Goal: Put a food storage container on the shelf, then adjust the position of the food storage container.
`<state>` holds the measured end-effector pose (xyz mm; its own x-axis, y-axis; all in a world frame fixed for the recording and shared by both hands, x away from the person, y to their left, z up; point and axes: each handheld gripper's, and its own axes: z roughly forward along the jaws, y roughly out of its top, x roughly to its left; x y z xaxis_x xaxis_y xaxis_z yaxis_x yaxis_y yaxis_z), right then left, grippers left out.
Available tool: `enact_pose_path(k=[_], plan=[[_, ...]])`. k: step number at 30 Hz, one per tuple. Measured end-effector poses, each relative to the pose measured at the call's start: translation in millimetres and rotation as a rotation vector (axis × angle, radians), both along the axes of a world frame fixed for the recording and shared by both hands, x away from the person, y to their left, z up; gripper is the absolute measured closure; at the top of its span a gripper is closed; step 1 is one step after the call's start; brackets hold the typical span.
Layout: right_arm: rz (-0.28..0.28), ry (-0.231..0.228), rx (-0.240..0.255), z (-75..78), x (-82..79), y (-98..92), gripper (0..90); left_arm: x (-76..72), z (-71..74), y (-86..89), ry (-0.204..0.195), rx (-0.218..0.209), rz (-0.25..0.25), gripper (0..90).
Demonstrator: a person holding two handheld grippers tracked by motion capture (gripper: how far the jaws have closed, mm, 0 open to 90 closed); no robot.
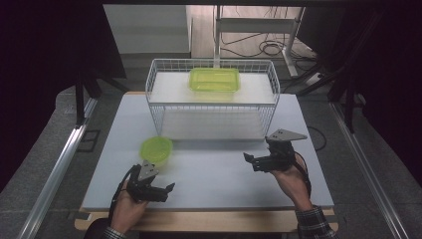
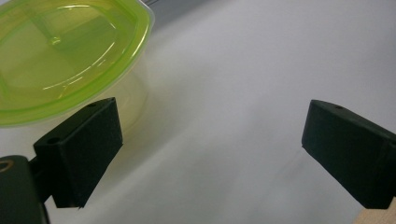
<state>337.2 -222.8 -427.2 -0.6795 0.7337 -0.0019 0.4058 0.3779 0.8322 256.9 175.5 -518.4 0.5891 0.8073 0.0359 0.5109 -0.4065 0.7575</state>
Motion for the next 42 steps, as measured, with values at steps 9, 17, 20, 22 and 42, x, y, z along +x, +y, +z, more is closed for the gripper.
enact_pose_path(k=[9,17,20,22,42], plan=[[-0.017,0.015,0.003,-23.0,-7.9,-8.0,0.9,0.1,-1.2,-1.0,-0.004,0.021,0.0,4.4],[0.004,0.083,-0.008,-49.6,-11.8,-9.4,0.7,0.3,-2.5,-1.1,-0.003,0.022,-0.003,3.7],[0.005,0.105,-0.016,-58.0,-13.4,-10.5,0.7,0.3,-1.7,-0.9,0.004,-0.001,0.006,3.1],[0.006,0.111,-0.019,-61.2,-14.2,-11.1,0.7,1.0,0.1,0.8,0.014,-0.03,0.014,2.8],[0.03,0.14,-0.051,-73.2,-12.8,-11.4,1.7,18.6,33.8,33.9,0.02,-0.084,0.062,65.8]])
